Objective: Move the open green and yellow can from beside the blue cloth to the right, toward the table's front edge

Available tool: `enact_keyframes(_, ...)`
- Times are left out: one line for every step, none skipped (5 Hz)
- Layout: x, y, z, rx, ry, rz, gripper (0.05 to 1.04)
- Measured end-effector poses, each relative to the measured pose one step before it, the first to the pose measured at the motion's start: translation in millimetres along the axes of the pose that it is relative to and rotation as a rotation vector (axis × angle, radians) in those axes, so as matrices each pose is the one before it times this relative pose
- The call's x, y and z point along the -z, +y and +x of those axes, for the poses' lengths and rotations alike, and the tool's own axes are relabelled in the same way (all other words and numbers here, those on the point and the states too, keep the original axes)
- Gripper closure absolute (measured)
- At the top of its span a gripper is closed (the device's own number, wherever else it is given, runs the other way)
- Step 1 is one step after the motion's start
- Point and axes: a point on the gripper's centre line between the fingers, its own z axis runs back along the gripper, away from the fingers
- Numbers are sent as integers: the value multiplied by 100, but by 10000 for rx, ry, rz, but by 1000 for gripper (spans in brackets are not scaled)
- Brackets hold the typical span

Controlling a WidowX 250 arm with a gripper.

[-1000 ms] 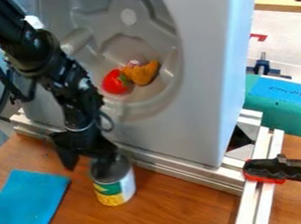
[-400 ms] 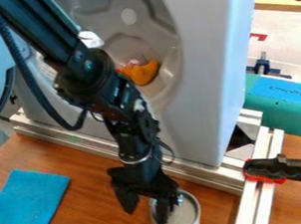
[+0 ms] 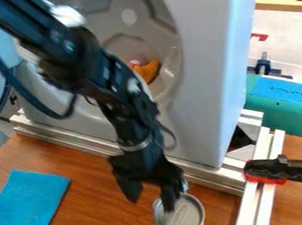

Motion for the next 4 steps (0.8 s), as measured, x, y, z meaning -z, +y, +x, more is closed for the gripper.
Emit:
enact_keyframes(-4180,2513,576,-621,-540,75,83)
enact_keyframes(-3226,3060,1444,-69,-205,357,83)
enact_keyframes(-2171,3151,1784,-4,-399,426,83)
enact_keyframes(-1262,3856,1546,-254,-938,555,83)
